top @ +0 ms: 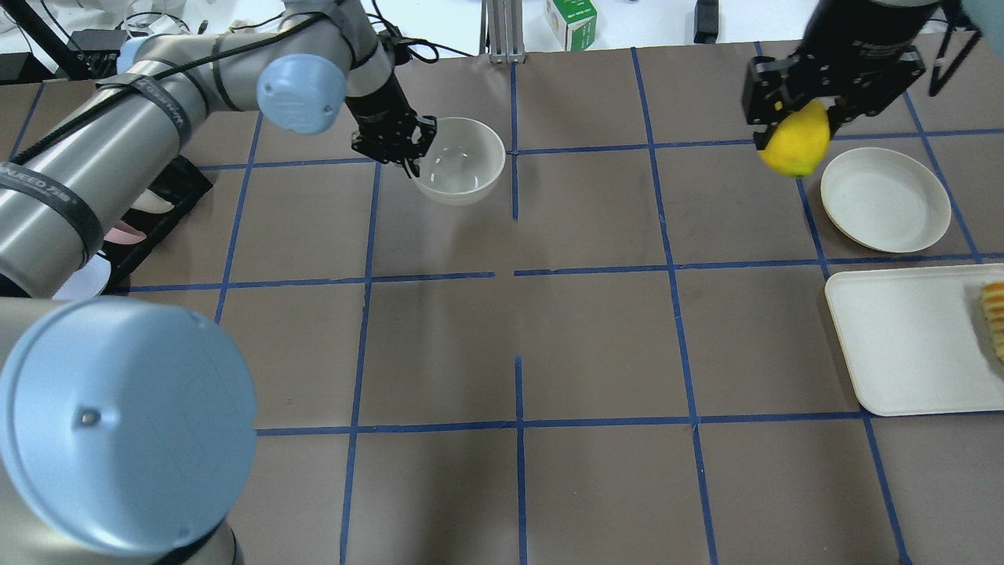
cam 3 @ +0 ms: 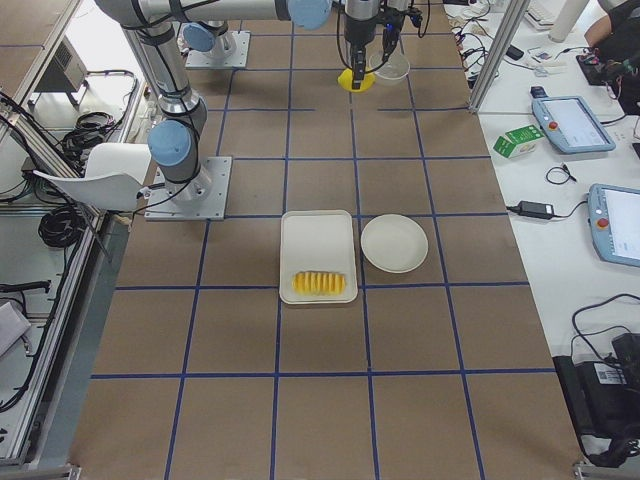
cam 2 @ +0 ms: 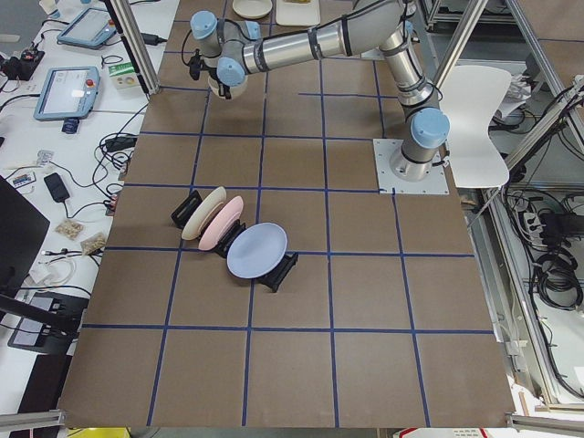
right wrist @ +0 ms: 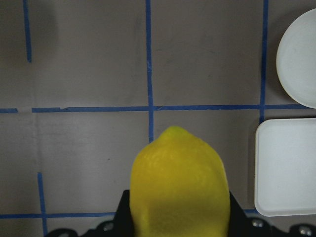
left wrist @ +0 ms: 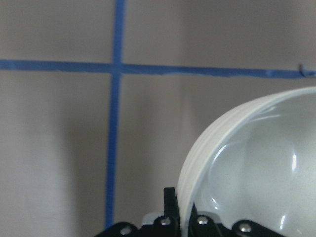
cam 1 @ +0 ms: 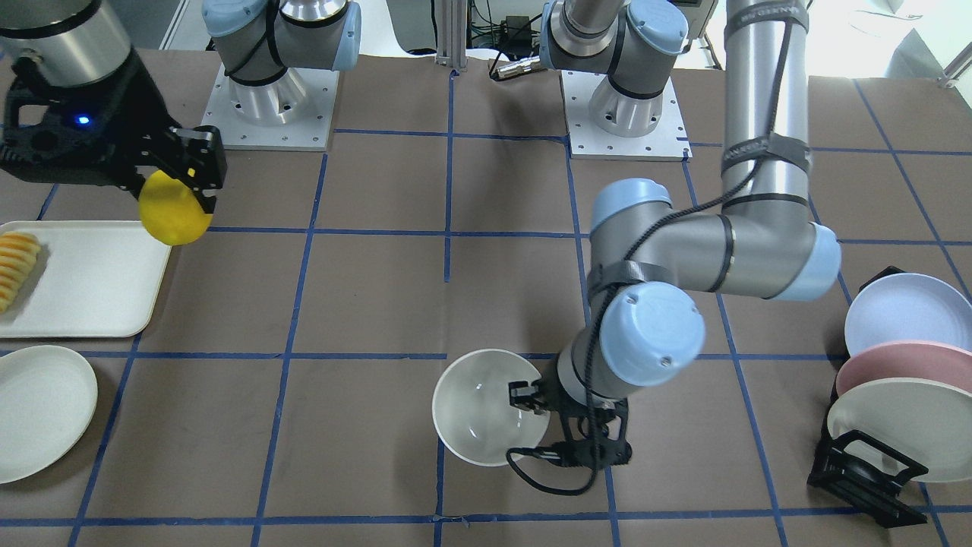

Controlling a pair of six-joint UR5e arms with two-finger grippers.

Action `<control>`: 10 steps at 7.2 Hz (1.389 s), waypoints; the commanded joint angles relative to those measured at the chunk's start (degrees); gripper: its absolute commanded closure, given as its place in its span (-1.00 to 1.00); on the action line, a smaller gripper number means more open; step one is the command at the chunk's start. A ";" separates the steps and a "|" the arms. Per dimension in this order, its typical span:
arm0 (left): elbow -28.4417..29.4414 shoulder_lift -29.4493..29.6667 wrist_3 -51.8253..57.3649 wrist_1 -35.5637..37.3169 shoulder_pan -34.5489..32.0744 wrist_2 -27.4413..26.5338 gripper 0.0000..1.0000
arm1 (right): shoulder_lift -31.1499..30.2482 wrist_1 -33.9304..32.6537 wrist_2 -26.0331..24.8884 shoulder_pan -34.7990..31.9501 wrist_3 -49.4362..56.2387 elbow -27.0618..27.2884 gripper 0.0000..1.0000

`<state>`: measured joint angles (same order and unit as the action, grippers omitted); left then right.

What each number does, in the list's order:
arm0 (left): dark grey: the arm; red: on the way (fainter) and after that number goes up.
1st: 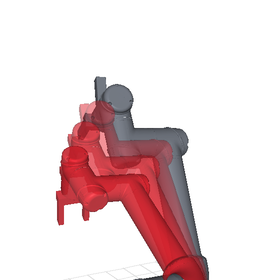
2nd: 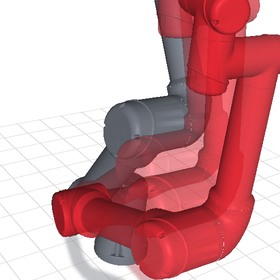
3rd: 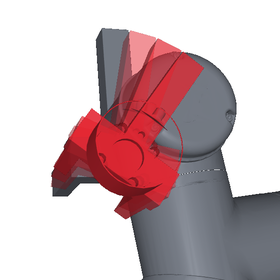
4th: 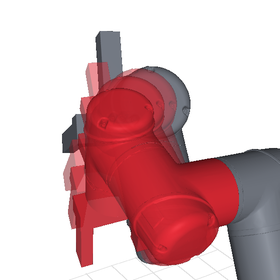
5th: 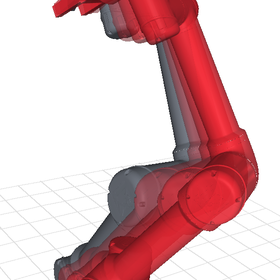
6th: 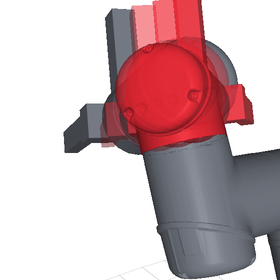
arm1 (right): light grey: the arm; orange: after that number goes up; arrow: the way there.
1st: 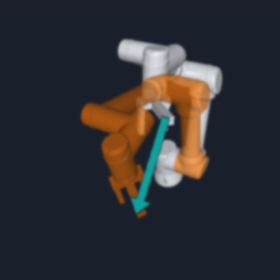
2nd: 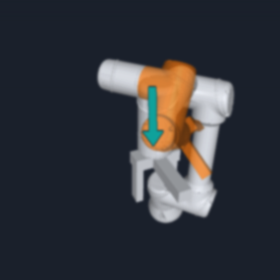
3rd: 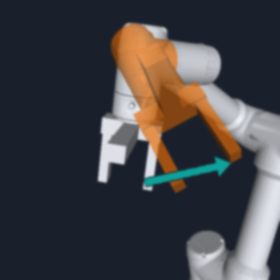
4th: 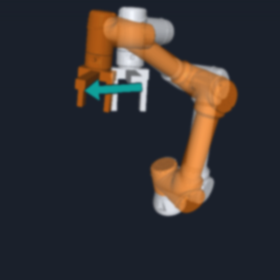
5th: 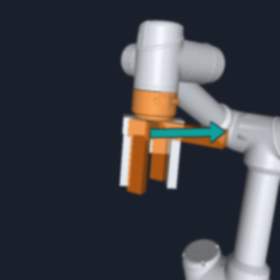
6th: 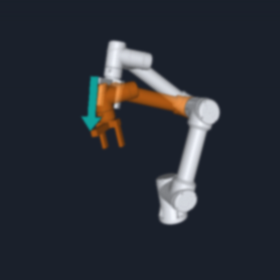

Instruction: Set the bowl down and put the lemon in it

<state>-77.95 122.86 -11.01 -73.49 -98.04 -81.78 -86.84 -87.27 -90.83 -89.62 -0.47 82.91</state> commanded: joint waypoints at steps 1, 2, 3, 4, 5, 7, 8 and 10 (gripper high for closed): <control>-11.38 -5.16 -6.72 7.85 -4.25 -0.04 1.00 | 0.71 -0.35 -0.14 -4.16 -5.59 -0.56 0.58; -16.22 -5.61 -6.84 16.10 -5.40 -0.48 1.00 | 0.80 -0.44 0.03 -4.16 -5.60 -0.56 0.58; -19.57 -5.62 -7.18 20.18 -5.58 -0.40 1.00 | 0.80 -0.36 -0.22 -4.16 -5.60 -0.56 0.58; -20.48 -5.53 -7.10 20.83 -5.67 -0.40 1.00 | 0.88 -0.44 -0.23 -4.16 -5.60 -0.47 0.58; -20.40 -5.53 -6.32 20.84 -5.41 -0.48 1.00 | 0.97 -0.53 -0.05 -4.16 -5.51 -0.47 0.58; -19.26 -6.05 -6.39 22.76 -5.05 -0.75 -0.99 | 3.06 -2.36 0.56 -4.86 -5.95 -0.47 0.59; -19.08 -7.62 -5.96 21.90 -4.45 -0.83 -1.00 | 5.08 -5.08 0.48 -6.78 -8.12 -0.29 0.60; -16.11 -14.19 -2.56 10.35 -1.90 -1.71 -1.00 | 12.36 -13.41 0.65 -11.44 -14.36 -0.38 0.60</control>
<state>-95.86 112.53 -15.78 -57.14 -101.30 -82.86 -78.87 -95.74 -90.28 -98.42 -11.56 82.56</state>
